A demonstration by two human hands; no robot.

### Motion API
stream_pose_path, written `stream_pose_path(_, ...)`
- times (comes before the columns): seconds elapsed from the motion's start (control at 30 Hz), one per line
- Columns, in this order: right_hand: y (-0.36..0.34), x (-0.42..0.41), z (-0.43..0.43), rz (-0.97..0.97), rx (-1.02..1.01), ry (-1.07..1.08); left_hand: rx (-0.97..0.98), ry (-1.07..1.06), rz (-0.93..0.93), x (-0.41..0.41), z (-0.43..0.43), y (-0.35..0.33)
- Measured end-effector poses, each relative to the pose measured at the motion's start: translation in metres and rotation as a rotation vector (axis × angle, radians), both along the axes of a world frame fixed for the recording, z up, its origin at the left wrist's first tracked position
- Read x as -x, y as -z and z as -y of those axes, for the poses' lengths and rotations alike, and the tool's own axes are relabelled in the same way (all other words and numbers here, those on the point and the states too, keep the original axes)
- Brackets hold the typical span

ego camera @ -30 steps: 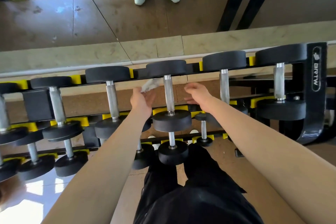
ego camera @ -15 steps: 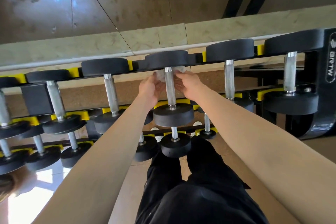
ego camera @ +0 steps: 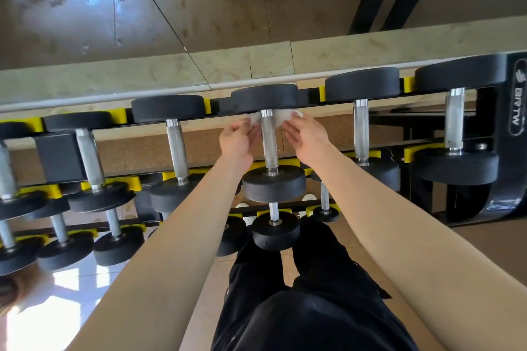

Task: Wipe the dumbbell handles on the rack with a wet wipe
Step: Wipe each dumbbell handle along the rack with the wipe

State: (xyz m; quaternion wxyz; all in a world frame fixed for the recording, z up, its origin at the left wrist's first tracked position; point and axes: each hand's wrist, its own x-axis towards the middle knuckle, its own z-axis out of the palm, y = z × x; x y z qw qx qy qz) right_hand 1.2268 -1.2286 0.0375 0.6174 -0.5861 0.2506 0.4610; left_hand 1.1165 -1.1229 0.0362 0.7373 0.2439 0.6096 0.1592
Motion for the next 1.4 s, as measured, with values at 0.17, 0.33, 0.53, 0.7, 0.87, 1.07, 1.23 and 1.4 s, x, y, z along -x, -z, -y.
stream_pose_path(0.17,-0.005,0.012,-0.018,0.050,0.006,-0.162,-0.017,-0.108,0.000,0.030,-0.011,-0.003)
stream_pose_path(0.33,-0.007,-0.005,0.013,0.058,0.028,-0.030,-0.132,0.179,-0.093,0.009,0.002,-0.002)
stream_pose_path(0.53,-0.008,0.020,0.001,0.115,0.058,-0.212,-0.439,0.693,-0.352,0.030,-0.010,-0.007)
stream_pose_path(0.7,-0.011,0.014,0.011,0.058,0.065,-0.176,-0.469,0.833,-0.399,0.047,-0.007,-0.008)
stream_pose_path(0.87,-0.002,0.016,0.034,0.105,0.147,-0.120,-0.585,0.979,-0.448,0.032,0.006,-0.004)
stream_pose_path(1.07,0.004,0.033,0.032,0.283,0.251,-0.572,-0.731,1.453,-0.379,0.078,-0.008,-0.009)
stream_pose_path(1.23,-0.001,0.019,0.052,0.431,0.443,-0.638,-0.786,1.450,-0.438,0.067,0.004,-0.009)
stream_pose_path(1.4,0.002,0.030,0.049,0.554,0.534,-0.735,-0.728,1.550,-0.430,0.069,0.001,-0.015)
